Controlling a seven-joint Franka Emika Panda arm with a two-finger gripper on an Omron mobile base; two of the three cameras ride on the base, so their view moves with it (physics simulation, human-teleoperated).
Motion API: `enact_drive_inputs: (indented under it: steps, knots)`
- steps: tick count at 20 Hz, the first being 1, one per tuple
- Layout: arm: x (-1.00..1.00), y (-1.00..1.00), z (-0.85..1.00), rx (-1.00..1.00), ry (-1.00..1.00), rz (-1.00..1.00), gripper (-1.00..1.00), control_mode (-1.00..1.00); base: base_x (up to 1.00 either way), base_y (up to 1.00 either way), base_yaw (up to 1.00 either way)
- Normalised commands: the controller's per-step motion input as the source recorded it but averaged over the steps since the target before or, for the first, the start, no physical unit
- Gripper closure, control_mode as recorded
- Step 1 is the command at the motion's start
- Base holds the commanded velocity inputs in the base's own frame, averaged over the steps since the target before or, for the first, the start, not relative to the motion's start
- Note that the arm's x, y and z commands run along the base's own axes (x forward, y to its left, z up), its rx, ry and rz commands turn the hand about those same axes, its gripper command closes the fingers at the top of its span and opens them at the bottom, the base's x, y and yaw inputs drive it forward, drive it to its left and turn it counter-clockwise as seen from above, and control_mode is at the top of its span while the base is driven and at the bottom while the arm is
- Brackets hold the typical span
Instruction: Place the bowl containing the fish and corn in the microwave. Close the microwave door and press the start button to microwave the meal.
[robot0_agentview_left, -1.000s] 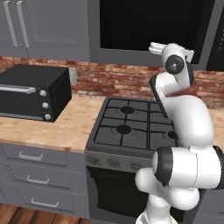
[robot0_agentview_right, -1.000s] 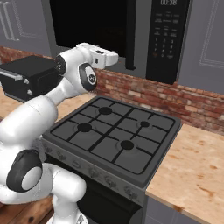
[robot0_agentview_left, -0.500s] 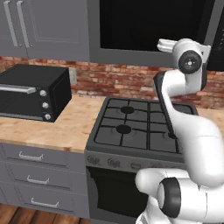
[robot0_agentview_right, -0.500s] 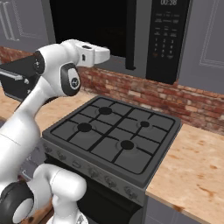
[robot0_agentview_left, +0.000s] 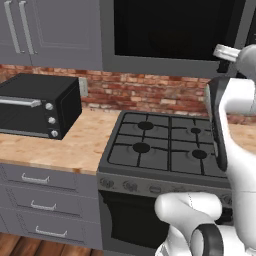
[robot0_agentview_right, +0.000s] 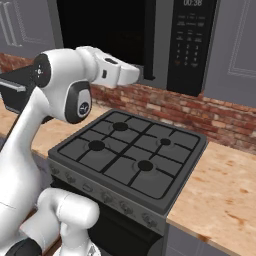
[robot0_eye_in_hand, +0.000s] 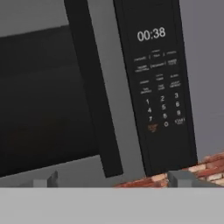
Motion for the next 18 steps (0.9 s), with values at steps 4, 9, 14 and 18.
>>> enact_drive_inputs:
  steps: [4,9,14,18]
  knots:
    - [-0.58,-0.50,0.00,0.54,-0.01,-0.22,-1.00,-1.00,0.00,0.00,0.00]
    - [-0.50,-0.41,0.00,0.62,-0.11,-0.16,-1.00,-1.00,0.00,0.00,0.00]
    - [-0.15,-0.17,0.00,0.35,-0.32,0.00,-1.00,-1.00,0.00,0.00,0.00]
    - [0.00,-0.08,-0.01,0.20,-0.22,0.00,1.00,-1.00,0.00,0.00,0.00]
